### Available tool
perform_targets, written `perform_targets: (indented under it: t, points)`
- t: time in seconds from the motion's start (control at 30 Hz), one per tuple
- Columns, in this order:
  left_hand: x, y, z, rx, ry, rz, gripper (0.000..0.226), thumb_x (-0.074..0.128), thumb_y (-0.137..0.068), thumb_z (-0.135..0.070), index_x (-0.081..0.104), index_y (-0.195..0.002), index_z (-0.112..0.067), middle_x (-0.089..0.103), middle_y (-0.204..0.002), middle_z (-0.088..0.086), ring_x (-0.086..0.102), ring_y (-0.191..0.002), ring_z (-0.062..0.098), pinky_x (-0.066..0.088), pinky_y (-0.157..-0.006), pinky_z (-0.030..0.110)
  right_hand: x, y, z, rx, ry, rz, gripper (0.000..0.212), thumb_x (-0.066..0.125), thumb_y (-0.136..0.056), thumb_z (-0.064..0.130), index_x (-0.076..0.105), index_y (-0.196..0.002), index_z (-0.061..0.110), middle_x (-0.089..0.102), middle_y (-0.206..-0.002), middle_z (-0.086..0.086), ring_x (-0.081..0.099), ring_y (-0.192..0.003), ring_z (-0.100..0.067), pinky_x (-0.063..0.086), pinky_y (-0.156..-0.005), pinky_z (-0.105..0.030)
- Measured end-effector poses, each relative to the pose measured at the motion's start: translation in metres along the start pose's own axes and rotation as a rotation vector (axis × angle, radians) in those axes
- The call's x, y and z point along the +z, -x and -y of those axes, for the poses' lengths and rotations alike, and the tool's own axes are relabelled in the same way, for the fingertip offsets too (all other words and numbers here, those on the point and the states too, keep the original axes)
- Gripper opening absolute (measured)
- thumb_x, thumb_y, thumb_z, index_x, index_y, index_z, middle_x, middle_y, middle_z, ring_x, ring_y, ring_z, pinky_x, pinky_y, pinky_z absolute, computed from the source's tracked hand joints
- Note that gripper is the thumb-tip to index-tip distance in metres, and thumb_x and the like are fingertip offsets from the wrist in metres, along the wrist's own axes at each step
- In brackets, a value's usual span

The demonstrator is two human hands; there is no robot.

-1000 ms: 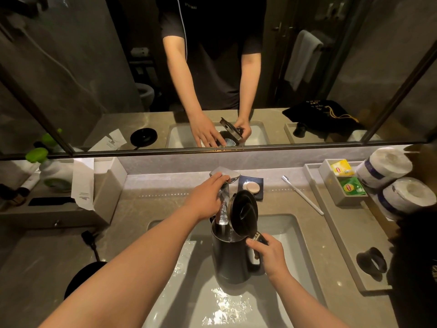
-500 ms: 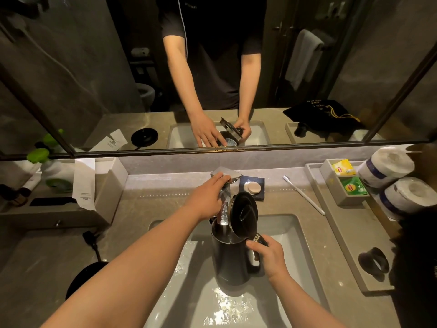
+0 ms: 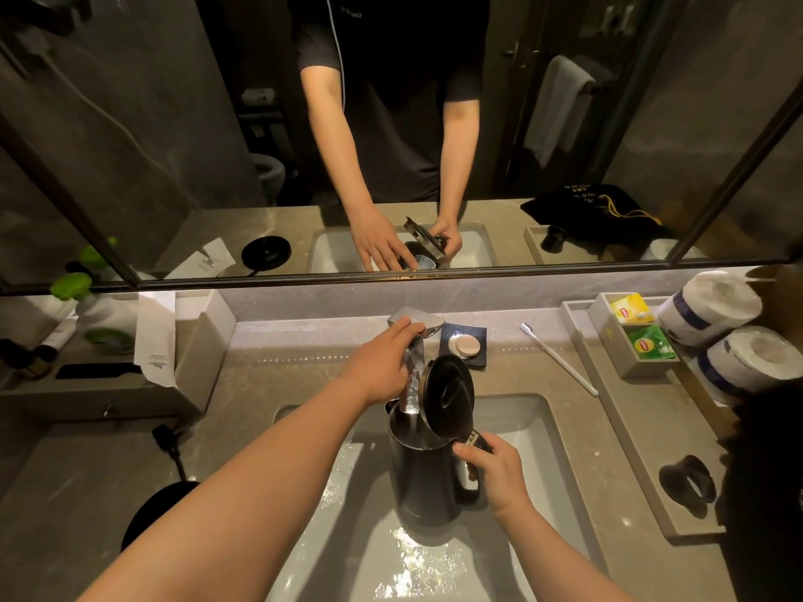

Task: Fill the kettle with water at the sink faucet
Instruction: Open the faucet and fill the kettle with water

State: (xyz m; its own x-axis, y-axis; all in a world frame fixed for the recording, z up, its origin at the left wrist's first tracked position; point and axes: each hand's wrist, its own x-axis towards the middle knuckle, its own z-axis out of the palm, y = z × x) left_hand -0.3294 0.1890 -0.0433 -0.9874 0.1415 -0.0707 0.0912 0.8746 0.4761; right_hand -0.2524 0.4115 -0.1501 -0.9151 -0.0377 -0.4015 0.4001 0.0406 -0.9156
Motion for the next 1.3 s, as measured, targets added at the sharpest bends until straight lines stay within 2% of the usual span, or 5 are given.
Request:
perform_targets:
  t: [0.43, 0.67, 0.87, 1.07, 1.3]
  points:
    - [0.0003, 0.0006, -0.0011, -0.003, -0.017, -0.014, 0.065, 0.054, -0.089, -0.023, 0.022, -0.145, -0.036, 0.017, -0.159, -0.005, 0.035, -0.136, 0.025, 0.037, -0.106, 0.043, -0.0005, 0.0006, 0.0005, -0.002, 0.005, -0.007, 0.014, 0.079, -0.063, 0.028, 0.068, -0.062, 0.018, 0.063, -0.055, 0.006, 0.056, -0.065, -0.022, 0.048, -0.056, -0.032]
    - [0.0004, 0.0003, -0.0015, -0.004, 0.014, -0.015, 0.066, 0.054, -0.089, -0.018, 0.024, -0.145, -0.034, 0.017, -0.159, -0.004, 0.033, -0.137, 0.024, 0.033, -0.108, 0.039, -0.0005, 0.0007, 0.0042, -0.014, -0.003, -0.003, 0.013, 0.079, -0.061, 0.026, 0.068, -0.054, 0.024, 0.061, -0.052, 0.007, 0.054, -0.059, -0.020, 0.046, -0.052, -0.031]
    - [0.0006, 0.0004, -0.0020, -0.007, 0.020, -0.009, 0.065, 0.053, -0.089, -0.019, 0.024, -0.145, -0.035, 0.017, -0.159, -0.005, 0.033, -0.137, 0.024, 0.034, -0.108, 0.040, -0.0009, 0.0003, 0.0030, -0.010, -0.003, -0.010, 0.019, 0.080, -0.055, 0.032, 0.065, -0.053, 0.021, 0.058, -0.052, 0.003, 0.053, -0.057, -0.020, 0.045, -0.051, -0.030]
    - [0.0007, 0.0005, -0.0023, -0.007, 0.025, -0.013, 0.065, 0.054, -0.089, -0.020, 0.025, -0.145, -0.035, 0.017, -0.159, -0.005, 0.035, -0.136, 0.025, 0.036, -0.107, 0.042, -0.0003, 0.0005, 0.0036, -0.007, 0.007, -0.010, 0.017, 0.080, -0.059, 0.027, 0.066, -0.051, 0.023, 0.059, -0.051, 0.004, 0.053, -0.055, -0.017, 0.046, -0.050, -0.028]
    - [0.0014, -0.0003, -0.0013, -0.009, 0.015, -0.011, 0.065, 0.054, -0.090, -0.020, 0.024, -0.145, -0.035, 0.016, -0.159, -0.005, 0.034, -0.137, 0.024, 0.036, -0.107, 0.041, -0.0012, -0.0020, 0.0017, 0.010, 0.019, -0.019, 0.020, 0.080, -0.054, 0.028, 0.067, -0.058, 0.014, 0.060, -0.053, 0.002, 0.055, -0.059, -0.021, 0.046, -0.052, -0.031]
